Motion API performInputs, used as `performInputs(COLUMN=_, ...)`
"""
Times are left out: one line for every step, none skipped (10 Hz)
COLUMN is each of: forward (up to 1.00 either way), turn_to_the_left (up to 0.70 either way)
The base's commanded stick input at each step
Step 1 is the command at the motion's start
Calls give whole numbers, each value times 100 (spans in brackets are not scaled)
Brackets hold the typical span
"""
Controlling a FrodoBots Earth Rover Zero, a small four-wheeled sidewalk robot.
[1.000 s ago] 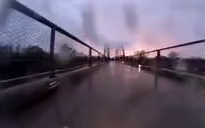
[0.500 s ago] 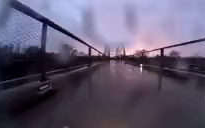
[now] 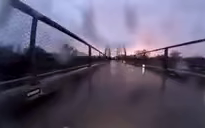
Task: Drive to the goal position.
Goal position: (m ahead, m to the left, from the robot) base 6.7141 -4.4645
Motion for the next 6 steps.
performInputs(forward=70, turn_to_the_left=0)
performInputs(forward=70, turn_to_the_left=0)
performInputs(forward=70, turn_to_the_left=0)
performInputs(forward=70, turn_to_the_left=0)
performInputs(forward=70, turn_to_the_left=0)
performInputs(forward=70, turn_to_the_left=0)
